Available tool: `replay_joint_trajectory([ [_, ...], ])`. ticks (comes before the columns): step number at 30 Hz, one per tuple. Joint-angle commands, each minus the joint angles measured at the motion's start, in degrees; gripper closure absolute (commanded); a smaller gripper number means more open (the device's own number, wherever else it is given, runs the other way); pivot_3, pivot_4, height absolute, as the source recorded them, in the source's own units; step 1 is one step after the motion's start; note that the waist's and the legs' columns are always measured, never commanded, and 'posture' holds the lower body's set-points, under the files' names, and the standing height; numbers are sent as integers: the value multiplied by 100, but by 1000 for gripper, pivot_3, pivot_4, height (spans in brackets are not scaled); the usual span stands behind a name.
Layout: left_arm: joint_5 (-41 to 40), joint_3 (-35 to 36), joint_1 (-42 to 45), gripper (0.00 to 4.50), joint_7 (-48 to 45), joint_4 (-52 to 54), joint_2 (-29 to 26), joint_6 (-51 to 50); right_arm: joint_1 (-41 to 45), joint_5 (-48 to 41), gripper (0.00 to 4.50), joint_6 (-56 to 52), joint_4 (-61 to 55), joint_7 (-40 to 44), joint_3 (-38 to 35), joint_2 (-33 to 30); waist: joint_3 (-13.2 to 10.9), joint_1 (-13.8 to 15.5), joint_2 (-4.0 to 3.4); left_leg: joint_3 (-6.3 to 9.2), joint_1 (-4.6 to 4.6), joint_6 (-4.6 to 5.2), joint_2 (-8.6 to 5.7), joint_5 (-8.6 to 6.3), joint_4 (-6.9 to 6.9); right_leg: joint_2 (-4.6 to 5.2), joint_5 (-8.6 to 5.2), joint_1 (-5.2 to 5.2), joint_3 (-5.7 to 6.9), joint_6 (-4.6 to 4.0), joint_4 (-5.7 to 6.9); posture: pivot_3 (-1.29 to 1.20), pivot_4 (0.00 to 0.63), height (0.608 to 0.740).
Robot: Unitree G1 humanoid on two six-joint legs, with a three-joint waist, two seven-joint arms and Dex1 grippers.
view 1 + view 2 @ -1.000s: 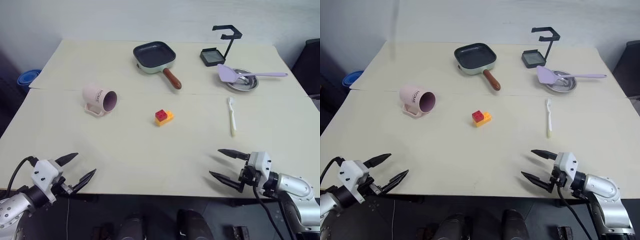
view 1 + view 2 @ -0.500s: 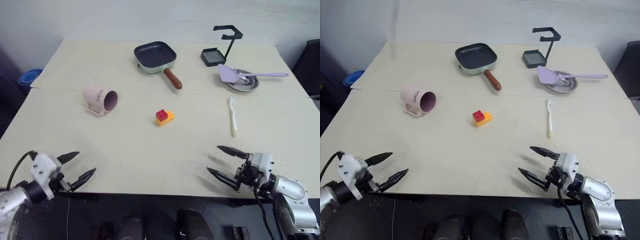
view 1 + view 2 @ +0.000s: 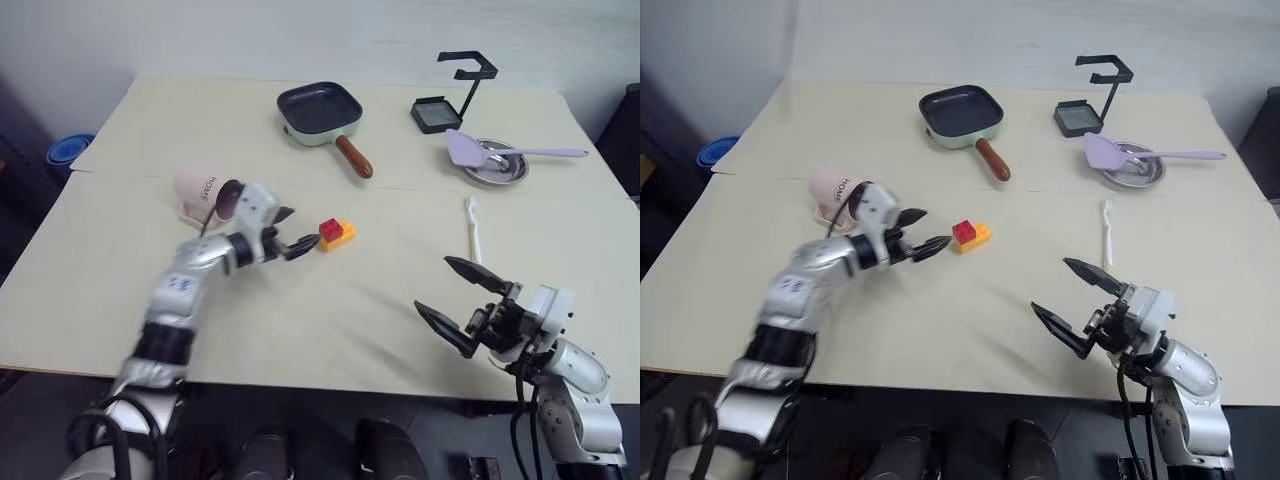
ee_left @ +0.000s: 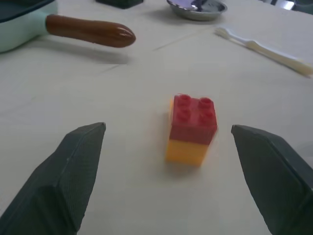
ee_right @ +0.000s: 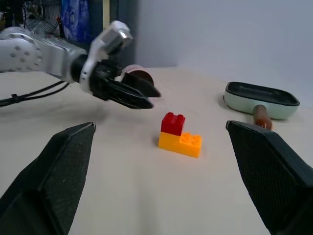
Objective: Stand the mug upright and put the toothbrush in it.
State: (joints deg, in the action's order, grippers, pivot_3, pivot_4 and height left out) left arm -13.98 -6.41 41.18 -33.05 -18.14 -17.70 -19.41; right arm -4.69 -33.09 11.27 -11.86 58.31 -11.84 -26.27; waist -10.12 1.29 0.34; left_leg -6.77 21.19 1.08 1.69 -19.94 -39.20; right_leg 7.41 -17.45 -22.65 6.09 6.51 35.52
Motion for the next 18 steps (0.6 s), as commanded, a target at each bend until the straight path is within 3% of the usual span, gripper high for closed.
replay_joint_trajectory([
  [1, 372, -119, 507, 159, 192, -985, 477, 682, -157, -16, 0, 143, -214, -16, -110, -13, -1, -10, 2, -4, 0, 0, 1, 0, 0, -1, 0, 0, 1, 0, -2, 0, 150, 740],
  [5, 705, -210, 852, 306, 270, -1919, 838, 1086, -272, 18, 0, 140, -330, -129, -113, 5, -3, -17, 4, -6, -4, -2, 3, 3, 0, -1, 0, -1, -1, 1, 1, 0, 150, 740],
  [7, 843, -232, 927, 661, 262, -2152, 883, 1173, -297, 31, 0, 128, -378, -198, -118, 7, -3, -17, 5, -5, -4, -1, 3, 4, 0, -1, 1, -1, -1, 2, 2, 0, 150, 740],
  [11, 895, -167, 890, 1883, 115, -2167, 830, 1173, -329, 37, 0, 121, -449, -300, -102, 3, -5, 4, 9, 5, -2, 0, 3, 5, 0, 2, 1, -1, -1, 2, 2, 0, 150, 740],
  [15, 880, -99, 620, 2964, 7, -1717, 678, 1205, -350, 28, 0, 109, -510, -313, -19, 11, -5, 4, 9, 13, -2, 1, 3, 5, 0, 4, 1, -2, -1, 2, 2, 0, 150, 740],
  [18, 217, 665, -47, 2958, 20, 49, 344, 1088, -198, 37, 0, 104, -482, -305, 121, 76, -6, -43, 10, 20, -1, 0, 10, 5, 0, 4, 1, -3, -2, 2, 4, 0, 150, 740],
])
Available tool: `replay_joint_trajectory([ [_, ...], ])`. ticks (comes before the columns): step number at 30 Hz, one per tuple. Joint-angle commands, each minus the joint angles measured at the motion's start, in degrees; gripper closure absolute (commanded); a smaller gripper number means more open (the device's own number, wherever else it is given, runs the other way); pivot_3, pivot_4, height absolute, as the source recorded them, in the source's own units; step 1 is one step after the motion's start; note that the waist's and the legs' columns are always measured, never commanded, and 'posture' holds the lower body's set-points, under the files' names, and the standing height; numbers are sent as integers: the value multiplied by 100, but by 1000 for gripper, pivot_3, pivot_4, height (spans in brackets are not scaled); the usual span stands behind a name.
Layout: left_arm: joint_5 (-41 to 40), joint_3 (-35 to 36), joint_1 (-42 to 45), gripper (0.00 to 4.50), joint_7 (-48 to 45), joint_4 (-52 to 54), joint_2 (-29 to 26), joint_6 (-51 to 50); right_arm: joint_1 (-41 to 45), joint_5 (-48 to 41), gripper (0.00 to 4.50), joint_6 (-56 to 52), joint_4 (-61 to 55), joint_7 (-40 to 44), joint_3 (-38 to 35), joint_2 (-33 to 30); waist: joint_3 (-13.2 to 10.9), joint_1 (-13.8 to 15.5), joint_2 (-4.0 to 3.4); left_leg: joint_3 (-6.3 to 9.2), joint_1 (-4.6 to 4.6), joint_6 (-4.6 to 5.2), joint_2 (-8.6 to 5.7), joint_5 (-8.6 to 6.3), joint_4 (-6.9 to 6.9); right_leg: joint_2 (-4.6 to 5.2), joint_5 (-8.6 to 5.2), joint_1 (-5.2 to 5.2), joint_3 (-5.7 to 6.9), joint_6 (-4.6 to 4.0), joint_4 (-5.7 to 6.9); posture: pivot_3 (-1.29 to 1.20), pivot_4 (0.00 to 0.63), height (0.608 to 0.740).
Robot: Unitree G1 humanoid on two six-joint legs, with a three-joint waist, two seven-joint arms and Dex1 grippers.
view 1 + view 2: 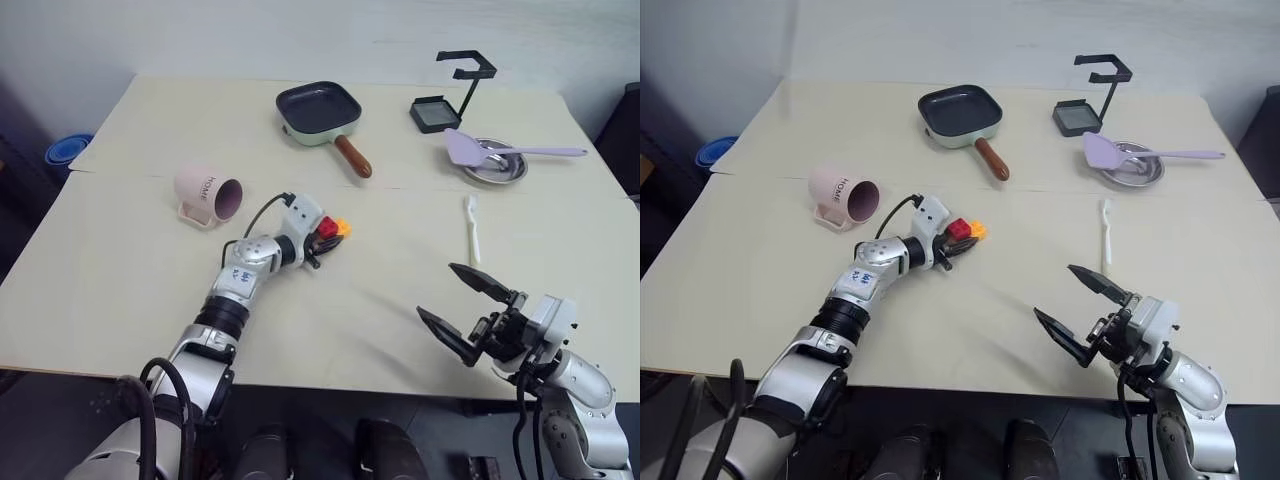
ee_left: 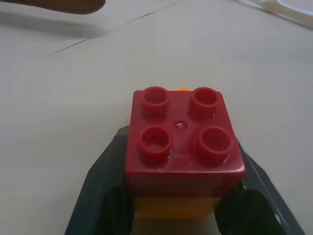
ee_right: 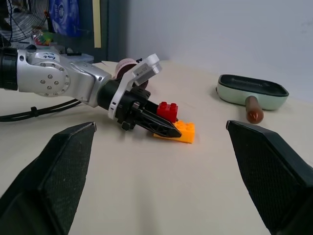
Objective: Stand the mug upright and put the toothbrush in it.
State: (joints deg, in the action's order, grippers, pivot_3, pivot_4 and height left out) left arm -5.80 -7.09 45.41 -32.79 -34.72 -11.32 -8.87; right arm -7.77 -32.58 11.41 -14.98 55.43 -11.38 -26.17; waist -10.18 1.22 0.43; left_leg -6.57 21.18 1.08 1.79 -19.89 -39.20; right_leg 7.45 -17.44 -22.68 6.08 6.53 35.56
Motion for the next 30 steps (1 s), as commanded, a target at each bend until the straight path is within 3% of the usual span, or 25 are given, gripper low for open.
replay_joint_trajectory([
  [1, -804, 966, -801, 2958, -46, 2414, -468, -52, 183, -28, 0, 81, -131, 14, 133, 90, -3, -128, 4, -1, 0, -1, 7, 0, 0, -1, 0, -2, -2, 0, 1, 0, 150, 740],
  [4, -1243, 1597, -2222, 2958, -316, 4356, -1256, -612, 469, -294, 0, -115, -12, 99, 312, 231, -1, -219, 1, 4, -1, -12, 38, 4, 3, -4, -1, -5, -2, -2, 5, 0, 150, 740],
  [7, -1926, 2667, -3858, 2958, -515, 5674, -1905, -1240, 835, -339, 0, -131, 242, 580, 558, 202, 0, -303, -18, 4, -16, -13, 38, 3, 12, 5, -4, 3, -4, -8, 8, 0, 150, 740],
  [12, -1881, 4312, -5754, 2958, -279, 5920, -2286, -1483, 1325, -277, 0, 262, 706, 1708, 917, 135, -7, -208, -4, 35, -10, -3, 29, 1, 0, 20, -6, 18, -3, -11, -1, 0, 150, 740],
  [16, -1846, 5142, -6160, 2958, 410, 5228, -1930, -1500, 1758, -206, 0, 537, 1151, 2304, 1219, 297, -6, -122, -1, 54, -7, 1, 13, -4, 0, 37, -8, 20, -3, -16, -13, 0, 150, 740],
  [22, -1551, 4875, -5674, 2958, 884, 4360, -1818, -1080, 1947, -137, 0, 681, 1778, 2374, 1085, 363, -3, -102, 5, 58, -2, -1, 10, -5, 4, 41, -8, 20, 11, -16, 4, 0, 150, 740],
  [24, -1533, 4844, -5396, 2208, 1055, 4072, -1765, -925, 1919, -131, 0, 690, 1879, 2305, 1013, 351, -1, -113, 9, 57, -2, -1, 8, -4, 4, 44, -8, 20, 17, -16, 4, 0, 150, 740],
  [25, -1535, 4806, -5344, 2090, 1036, 4000, -1763, -856, 1902, -128, 0, 675, 1904, 2252, 983, 356, -1, -129, 9, 56, -3, -2, 9, -4, 4, 44, -8, 19, 18, -15, 4, 0, 150, 740],
  [30, -1771, 4822, -5459, 688, 637, 4217, -2031, -902, 1812, -132, 0, 482, 1837, 1845, 802, 367, -1, -223, 9, 42, -7, -7, 14, -7, 12, 64, -8, 11, 30, -15, 8, 0, 150, 740],
])
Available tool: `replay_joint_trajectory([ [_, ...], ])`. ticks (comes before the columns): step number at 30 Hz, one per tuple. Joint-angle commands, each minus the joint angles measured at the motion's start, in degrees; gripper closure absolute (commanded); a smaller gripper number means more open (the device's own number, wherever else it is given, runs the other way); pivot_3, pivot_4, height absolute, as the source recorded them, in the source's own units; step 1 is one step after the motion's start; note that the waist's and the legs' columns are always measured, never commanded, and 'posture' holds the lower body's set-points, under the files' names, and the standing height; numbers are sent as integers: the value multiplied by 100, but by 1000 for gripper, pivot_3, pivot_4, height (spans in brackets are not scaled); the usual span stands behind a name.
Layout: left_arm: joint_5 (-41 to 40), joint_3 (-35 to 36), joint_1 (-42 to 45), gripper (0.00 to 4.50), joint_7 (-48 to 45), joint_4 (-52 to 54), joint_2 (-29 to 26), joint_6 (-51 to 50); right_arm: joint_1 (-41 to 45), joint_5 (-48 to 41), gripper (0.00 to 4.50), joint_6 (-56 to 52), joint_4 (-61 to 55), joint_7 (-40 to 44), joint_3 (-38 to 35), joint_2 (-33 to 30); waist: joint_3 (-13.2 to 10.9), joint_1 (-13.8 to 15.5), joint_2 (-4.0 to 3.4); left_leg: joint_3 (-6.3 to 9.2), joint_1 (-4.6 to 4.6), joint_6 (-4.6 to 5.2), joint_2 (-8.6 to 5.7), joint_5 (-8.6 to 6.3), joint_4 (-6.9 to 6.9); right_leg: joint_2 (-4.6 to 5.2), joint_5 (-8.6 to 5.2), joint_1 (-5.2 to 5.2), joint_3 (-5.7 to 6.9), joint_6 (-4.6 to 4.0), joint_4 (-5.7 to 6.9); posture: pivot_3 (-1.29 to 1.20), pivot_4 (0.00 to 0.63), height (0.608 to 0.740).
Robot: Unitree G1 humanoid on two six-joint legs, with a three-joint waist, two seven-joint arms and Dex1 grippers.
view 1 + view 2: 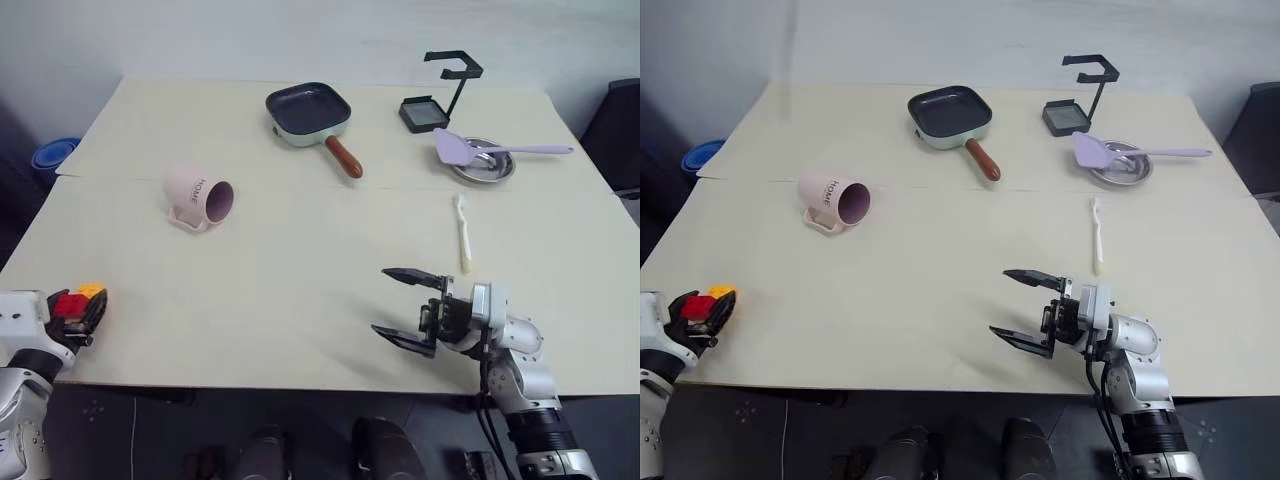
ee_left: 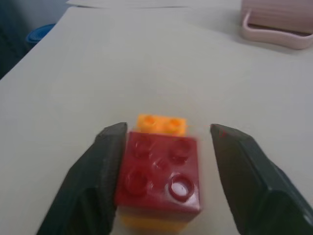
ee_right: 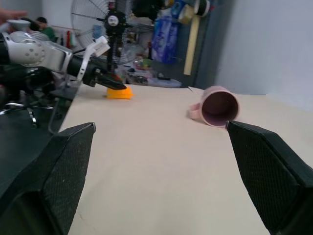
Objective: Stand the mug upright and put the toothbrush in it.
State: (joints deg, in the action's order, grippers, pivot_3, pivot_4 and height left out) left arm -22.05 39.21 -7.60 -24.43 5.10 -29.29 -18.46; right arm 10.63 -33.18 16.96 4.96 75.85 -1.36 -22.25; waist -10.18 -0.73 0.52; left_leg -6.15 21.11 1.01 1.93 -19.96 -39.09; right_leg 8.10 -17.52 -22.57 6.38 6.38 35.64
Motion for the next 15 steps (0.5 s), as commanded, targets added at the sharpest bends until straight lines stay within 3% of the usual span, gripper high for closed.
replay_joint_trajectory([
  [1, -235, 289, -291, 359, -436, 386, -343, 158, -67, -65, 0, -103, -206, -236, -220, -62, 0, -56, 1, -1, 1, -1, 3, -1, 0, -2, 0, -1, 2, 0, 0, 0, 150, 740],
  [3, -459, 539, -670, 40, -1021, 557, -684, 123, -172, -67, 0, -176, -293, -322, -314, -144, 0, -88, 2, -1, 2, -2, 6, -1, 0, -3, 0, -1, 2, 0, -1, 0, 150, 740],
  [9, 71, 1026, -1142, 40, -2263, -493, -2026, 1395, -627, -119, 0, -242, -395, -276, -739, -638, -6, -65, -11, -11, -1, -3, 7, -7, 1, -3, -6, -6, -1, -10, -10, 0, 150, 740],
  [15, -406, 207, -958, 40, -3524, 133, -2358, 1624, -805, -145, 0, -163, -359, -160, -943, -832, -11, -58, -21, -6, -1, -1, -4, -12, 2, 27, -7, -7, -9, -12, -12, 0, 150, 740],
])
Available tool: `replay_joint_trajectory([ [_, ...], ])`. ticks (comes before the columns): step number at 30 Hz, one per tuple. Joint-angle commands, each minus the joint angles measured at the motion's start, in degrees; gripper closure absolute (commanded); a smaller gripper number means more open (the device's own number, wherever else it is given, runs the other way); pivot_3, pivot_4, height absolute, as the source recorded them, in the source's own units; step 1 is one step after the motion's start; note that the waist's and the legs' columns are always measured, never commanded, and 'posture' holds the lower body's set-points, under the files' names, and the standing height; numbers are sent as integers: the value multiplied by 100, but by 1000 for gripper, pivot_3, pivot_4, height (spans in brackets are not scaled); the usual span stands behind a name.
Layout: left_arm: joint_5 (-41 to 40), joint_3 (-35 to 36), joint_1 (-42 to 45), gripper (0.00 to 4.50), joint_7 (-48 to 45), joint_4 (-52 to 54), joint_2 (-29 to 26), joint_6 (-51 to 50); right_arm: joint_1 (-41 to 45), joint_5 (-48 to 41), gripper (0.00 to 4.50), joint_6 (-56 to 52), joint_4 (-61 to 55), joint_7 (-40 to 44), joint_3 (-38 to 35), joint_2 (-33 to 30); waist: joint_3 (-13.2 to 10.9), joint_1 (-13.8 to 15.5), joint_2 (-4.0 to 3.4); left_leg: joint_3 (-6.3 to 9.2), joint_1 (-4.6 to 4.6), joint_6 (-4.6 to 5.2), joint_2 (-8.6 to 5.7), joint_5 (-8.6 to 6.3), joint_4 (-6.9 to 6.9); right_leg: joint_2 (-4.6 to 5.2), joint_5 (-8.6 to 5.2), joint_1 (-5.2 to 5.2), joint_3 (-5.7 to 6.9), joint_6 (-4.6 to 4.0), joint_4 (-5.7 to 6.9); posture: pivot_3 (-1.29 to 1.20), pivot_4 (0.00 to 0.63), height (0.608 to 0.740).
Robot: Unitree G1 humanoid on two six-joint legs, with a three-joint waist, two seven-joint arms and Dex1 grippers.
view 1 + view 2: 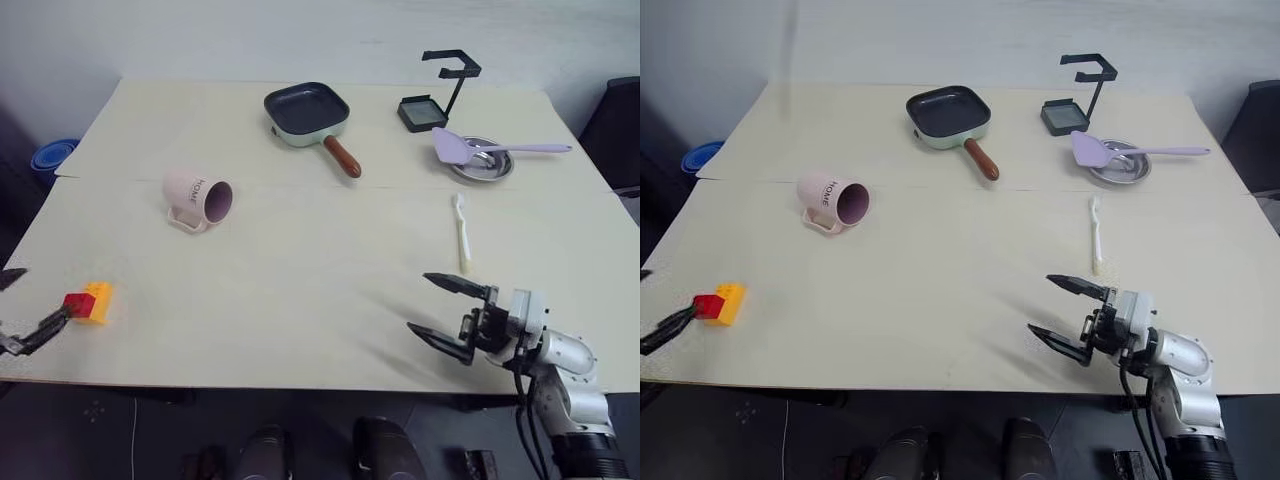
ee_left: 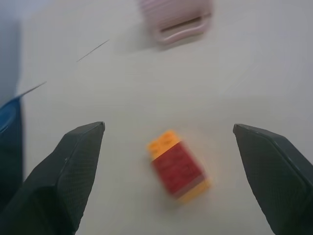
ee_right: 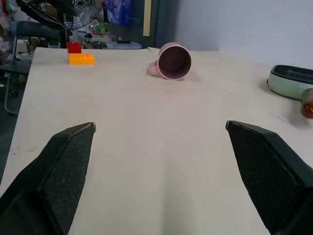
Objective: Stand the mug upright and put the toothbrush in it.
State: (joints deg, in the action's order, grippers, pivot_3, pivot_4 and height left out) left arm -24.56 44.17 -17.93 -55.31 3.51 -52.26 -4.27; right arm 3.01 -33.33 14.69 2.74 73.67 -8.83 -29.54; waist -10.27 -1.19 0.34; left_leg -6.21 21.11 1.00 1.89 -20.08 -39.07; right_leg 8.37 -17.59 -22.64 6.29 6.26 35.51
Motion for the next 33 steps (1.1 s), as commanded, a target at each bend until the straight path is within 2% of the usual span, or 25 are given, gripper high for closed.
replay_joint_trajectory([
  [1, -78, -533, 297, 40, -479, 167, -80, 299, -84, -138, 0, 62, -157, 61, -230, -107, -2, -20, -5, -1, 0, 0, 0, 0, 1, 0, 0, -1, -3, 0, 1, 0, 150, 740],
  [3, 95, -905, 799, 40, -450, -252, -129, 386, -152, -153, 0, 59, -200, 75, -268, -103, -2, -22, -7, 1, 0, -4, 2, 2, 6, -6, 0, -1, 1, 0, 6, 0, 150, 740],
  [6, 774, -1602, 1893, 40, -252, -1419, -282, 968, -276, -157, 0, 62, -327, 29, -273, -63, -2, -20, -8, -3, 0, -8, 6, 7, 5, -57, -1, -3, 20, -1, 22, 0, 150, 740],
  [10, 1415, -2640, 3475, 40, -477, -2980, -393, 1380, -430, -128, 0, 8, -676, -202, -229, 17, -1, -19, -4, -12, -1, -6, 6, 9, 3, -65, 0, -5, 15, 0, 30, 0, 150, 740],
  [13, 2120, -3480, 4986, 40, -560, -4481, -290, 1844, -514, -66, 0, -58, -928, -479, -195, 65, 0, 9, 3, -26, 2, -2, -8, 11, -2, -70, 1, -11, 24, 1, 33, 0, 150, 740],
  [17, 2700, -4113, 6467, 40, -379, -6023, 2, 2324, -595, 19, 0, -117, -1159, -815, -157, 139, 3, 61, 14, -62, 9, -2, -15, 12, -8, -76, 1, -16, 40, 2, 32, 0, 150, 740],
  [21, 3042, -4506, 7197, 40, -434, -6889, 273, 2393, -673, 68, 0, -151, -1295, -1055, -107, 176, 2, 46, 17, -72, 7, -1, -14, 9, -7, -77, 2, -23, 45, 4, 31, 0, 150, 740],
  [27, 3595, -5042, 7730, 40, -443, -7539, 651, 1912, -788, 133, 0, -4, -1320, -1283, -143, 264, 1, 91, 23, -83, 8, -2, -12, 12, -12, -80, 2, -23, 47, 5, 34, 0, 150, 740],
  [30, 3654, -5121, 7983, 605, -438, -7643, 950, 1670, -864, 144, 0, 95, -1293, -1300, -163, 303, 2, 125, 23, -82, 5, 1, -13, 14, -13, -79, 3, -20, 43, 6, 36, 0, 150, 740],
  [33, 3666, -5158, 8128, 1502, -614, -7639, 1246, 1595, -904, 158, 0, 177, -1249, -1285, -157, 328, 2, 164, 23, -80, 7, 6, -16, 17, -16, -75, 6, -15, 43, 12, 35, 0, 150, 740],
])
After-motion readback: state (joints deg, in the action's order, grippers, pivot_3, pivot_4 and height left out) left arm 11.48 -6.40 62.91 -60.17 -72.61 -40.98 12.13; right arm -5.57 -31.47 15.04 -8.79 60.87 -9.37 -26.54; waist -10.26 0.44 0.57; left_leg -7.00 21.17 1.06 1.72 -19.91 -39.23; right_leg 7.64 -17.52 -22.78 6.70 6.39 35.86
